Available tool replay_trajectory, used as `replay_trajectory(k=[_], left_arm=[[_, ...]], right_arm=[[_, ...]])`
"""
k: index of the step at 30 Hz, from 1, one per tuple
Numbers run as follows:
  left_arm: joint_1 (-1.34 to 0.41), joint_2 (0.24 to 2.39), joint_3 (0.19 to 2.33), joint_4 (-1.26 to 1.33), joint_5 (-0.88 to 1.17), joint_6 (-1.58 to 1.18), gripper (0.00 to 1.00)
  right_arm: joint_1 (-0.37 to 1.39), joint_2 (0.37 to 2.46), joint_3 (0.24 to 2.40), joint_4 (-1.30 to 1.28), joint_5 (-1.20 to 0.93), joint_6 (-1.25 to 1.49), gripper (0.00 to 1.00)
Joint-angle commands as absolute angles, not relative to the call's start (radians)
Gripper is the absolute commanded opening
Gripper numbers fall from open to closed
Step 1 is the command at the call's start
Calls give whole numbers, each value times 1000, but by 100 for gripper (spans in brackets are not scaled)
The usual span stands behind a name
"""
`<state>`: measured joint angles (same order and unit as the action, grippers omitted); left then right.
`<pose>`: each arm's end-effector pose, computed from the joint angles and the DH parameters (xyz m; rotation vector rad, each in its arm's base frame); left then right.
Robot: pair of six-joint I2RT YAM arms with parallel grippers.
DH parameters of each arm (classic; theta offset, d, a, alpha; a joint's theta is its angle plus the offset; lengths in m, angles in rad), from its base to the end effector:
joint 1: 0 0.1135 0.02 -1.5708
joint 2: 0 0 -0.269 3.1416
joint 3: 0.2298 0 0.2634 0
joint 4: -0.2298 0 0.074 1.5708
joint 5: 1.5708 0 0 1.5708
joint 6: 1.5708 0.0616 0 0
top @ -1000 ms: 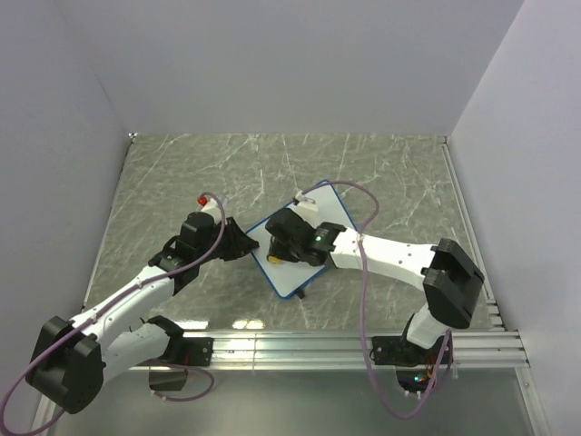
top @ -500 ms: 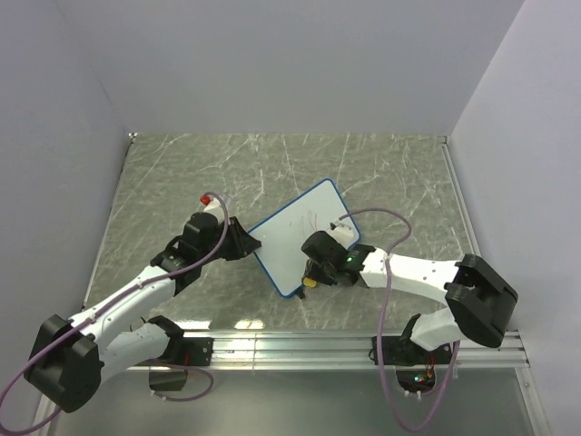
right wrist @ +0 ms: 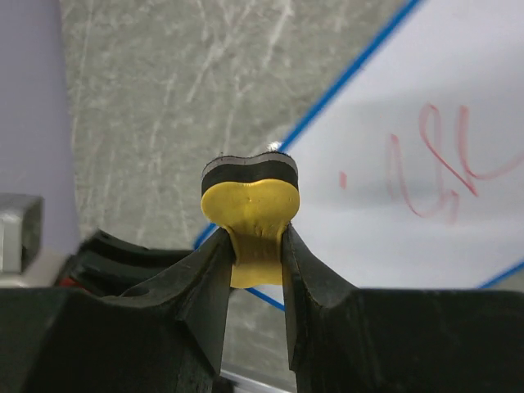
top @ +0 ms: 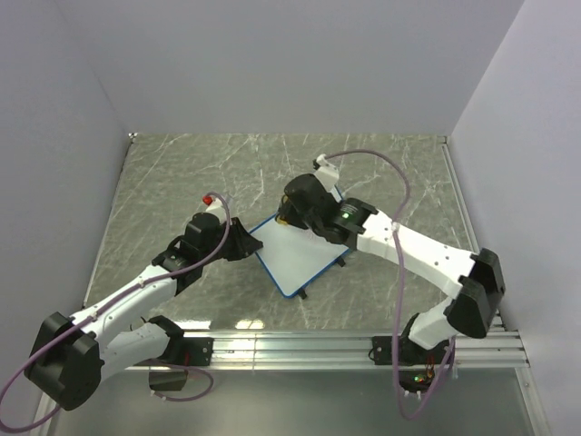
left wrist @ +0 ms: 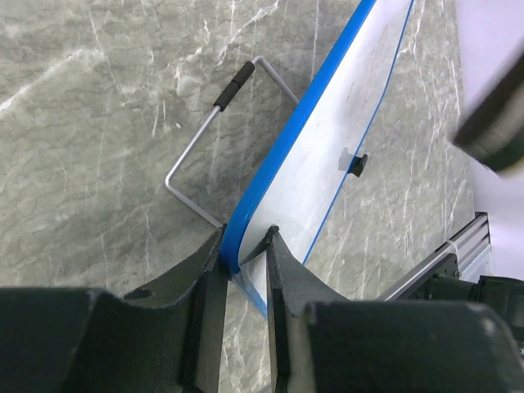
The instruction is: Erase the whiteboard
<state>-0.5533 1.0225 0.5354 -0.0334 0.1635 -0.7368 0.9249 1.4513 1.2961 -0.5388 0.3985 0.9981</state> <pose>0.2087 -0.1407 0.2090 -0.0987 2.2268 -0.9214 0.2304 0.2660 0.3166 0.2966 2.2515 0.6079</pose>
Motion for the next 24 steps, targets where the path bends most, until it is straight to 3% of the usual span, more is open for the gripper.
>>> replay_trajectory(k=[1, 8, 24], left_arm=[[-580, 1049, 511, -179, 167, -678, 0], [-594, 1045, 526, -209, 166, -684, 0], [-681, 1037, 529, -252, 78, -706, 0]], right_arm=[[920, 1557, 1368, -568, 437, 953, 0], [867, 1703, 1333, -534, 400, 971, 0], [658, 1569, 842, -394, 292, 1040, 0]])
